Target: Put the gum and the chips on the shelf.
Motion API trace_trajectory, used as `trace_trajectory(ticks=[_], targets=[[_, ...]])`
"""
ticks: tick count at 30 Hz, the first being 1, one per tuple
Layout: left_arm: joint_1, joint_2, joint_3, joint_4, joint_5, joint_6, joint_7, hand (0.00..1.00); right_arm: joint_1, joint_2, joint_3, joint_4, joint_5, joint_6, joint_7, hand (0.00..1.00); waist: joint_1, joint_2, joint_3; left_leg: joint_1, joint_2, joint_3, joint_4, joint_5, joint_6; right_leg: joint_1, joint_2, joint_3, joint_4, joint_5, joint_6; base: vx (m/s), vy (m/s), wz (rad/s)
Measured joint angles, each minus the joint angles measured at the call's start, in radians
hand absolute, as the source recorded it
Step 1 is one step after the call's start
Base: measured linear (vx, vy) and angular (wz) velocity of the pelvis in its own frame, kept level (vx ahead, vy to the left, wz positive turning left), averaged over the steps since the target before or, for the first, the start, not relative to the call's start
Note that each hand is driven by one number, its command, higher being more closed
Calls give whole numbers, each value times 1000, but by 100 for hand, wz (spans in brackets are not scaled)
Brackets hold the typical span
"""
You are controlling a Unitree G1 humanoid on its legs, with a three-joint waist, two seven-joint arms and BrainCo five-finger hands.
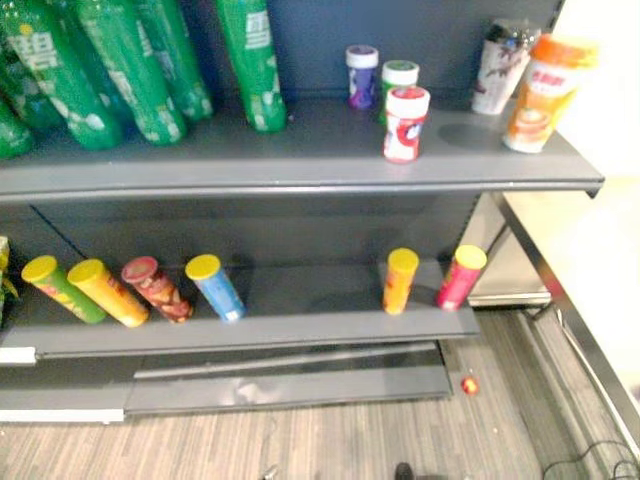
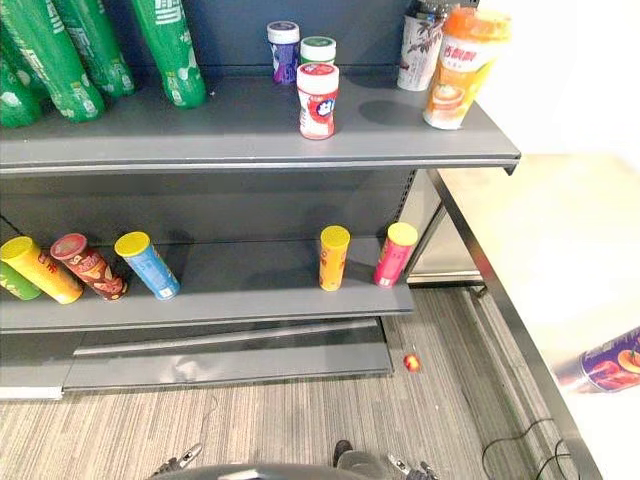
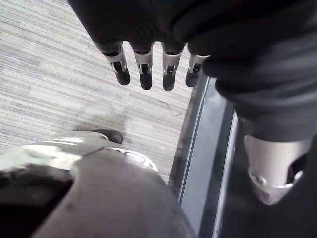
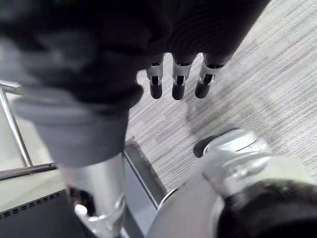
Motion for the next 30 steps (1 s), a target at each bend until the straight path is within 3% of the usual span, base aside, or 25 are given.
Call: trace_trajectory(ticks=[1,3,5,6,7,8,9,14,15,17,19,24,30], targets=[[-6,2,-14,-5,0,0,0,0,0,0,-14,-1,10,0,-1,0,-2,9,13,-41,9,1,81,-40,9,-30,-4,5,44,-15,8,-59,58,-6],[-14,5,-12,-5,0,0,0,0,1,11,-55,-19,32,0,0,0,-3,12,25,-65,14,14,129,-61,17,-50,-4,19,51,-13,16,-44,102,-24],[-18,7,-8,-11,0,0,2,0,1,35,-84,-75,63,-5,-7,0,-1,6,35,-88,29,94,157,-77,29,-86,-1,67,38,13,50,-74,143,-73],[-14,7,-8,-25,1,0,4,0,1,46,-83,-111,79,-7,-10,0,1,3,35,-112,45,172,173,-87,42,-112,5,112,-5,46,96,-93,144,-100],[-12,2,-9,-32,1,-2,4,0,0,52,-86,-135,87,-7,-11,0,2,2,35,-121,56,221,175,-88,56,-120,-3,108,-48,53,110,-126,195,-157],[-15,-9,3,-47,1,-2,9,0,-12,62,-84,-167,96,-13,-15,0,7,22,43,-136,90,299,181,-93,72,-146,-22,21,-51,50,84,-190,358,-332],[-35,1,23,-67,0,-5,20,0,-4,73,-86,-125,116,-16,-30,0,5,16,76,-79,154,502,154,-91,78,-119,-116,-215,161,-6,-2,-185,335,-349],[-76,18,-32,-76,-3,-34,7,0,-8,72,-109,-37,117,-9,-48,0,-1,-7,73,-64,146,639,113,-47,69,21,-192,-331,137,-7,-10,-82,-46,-123],[-74,18,-32,-76,-21,-36,1,0,-21,72,-112,-37,117,-9,-49,0,4,-13,71,-61,149,670,109,-35,59,31,-192,-362,107,-11,-14,-71,-211,-87],[-74,25,-32,-65,-63,-34,-2,0,-53,56,-113,-36,118,-13,-52,0,2,-18,69,-60,146,729,76,11,37,46,-155,-380,-41,-5,44,-87,-240,-96],[-77,15,-45,-63,-70,-35,-2,0,-72,42,-113,-32,118,-14,-57,0,-5,-10,71,-52,152,750,54,47,26,48,-130,-363,-83,1,63,-83,-229,-56],[-77,-20,-50,-64,-75,-35,-13,0,-76,23,-116,-19,118,-16,-55,0,-5,-2,58,-12,193,752,37,82,-4,83,-72,-338,-127,10,49,-67,-136,-20],[-75,-18,-16,-66,-74,-32,-13,0,-83,30,-156,-17,118,-16,-55,0,-13,4,55,-7,208,773,53,88,-5,77,-67,-325,-118,6,30,-28,12,-8]])
